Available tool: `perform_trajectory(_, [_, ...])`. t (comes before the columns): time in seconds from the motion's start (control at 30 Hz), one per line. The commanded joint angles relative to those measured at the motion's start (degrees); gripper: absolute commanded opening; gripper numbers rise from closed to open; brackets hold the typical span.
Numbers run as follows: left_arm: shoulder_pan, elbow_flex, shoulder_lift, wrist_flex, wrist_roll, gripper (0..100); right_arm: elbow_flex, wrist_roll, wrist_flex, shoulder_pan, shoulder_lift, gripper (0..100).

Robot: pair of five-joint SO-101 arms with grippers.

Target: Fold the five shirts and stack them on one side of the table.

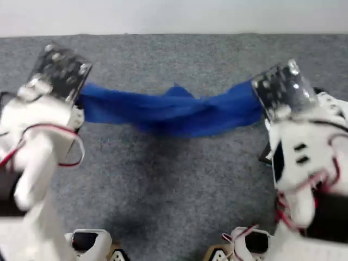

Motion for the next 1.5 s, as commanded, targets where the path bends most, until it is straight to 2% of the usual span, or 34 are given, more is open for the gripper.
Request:
perform_trajectory(0.0, [-0.44,-9.27,-1.76,0.09,-2.90,1,-2.46,0.44,-10.07,0.66,-4.09,1.0])
perform_trajectory(0.17, [-0.44,-20.79,-1.49,0.09,-7.65,1,-2.46,6.07,-21.49,0.66,-6.46,1.0])
perform_trajectory(0.33, [-0.44,-26.24,-1.85,0.26,-14.24,1,-3.96,12.40,-28.88,0.66,-7.34,1.0])
perform_trajectory(0.6, [-6.07,-31.96,-1.85,0.70,-15.74,1,-7.03,19.96,-29.23,0.66,-11.56,1.0])
perform_trajectory(0.83, [-6.15,-33.71,-1.41,5.63,-15.65,1,-6.68,20.66,-25.54,0.75,-13.67,1.0])
perform_trajectory(1.0, [-6.07,-23.34,-1.67,5.54,-15.65,1,-2.90,20.40,-20.00,0.40,-11.47,1.0])
perform_trajectory(1.2, [-5.98,-2.59,-1.14,3.69,-15.82,1,10.90,20.75,-20.62,-0.31,-9.19,1.0])
perform_trajectory(1.33, [-6.24,13.76,0.62,-6.42,-15.82,1,20.31,20.75,-25.54,-3.65,-7.08,1.0])
perform_trajectory(1.47, [-6.24,26.24,3.96,-20.13,-15.82,1,30.33,20.75,-36.44,-5.85,-3.91,1.0])
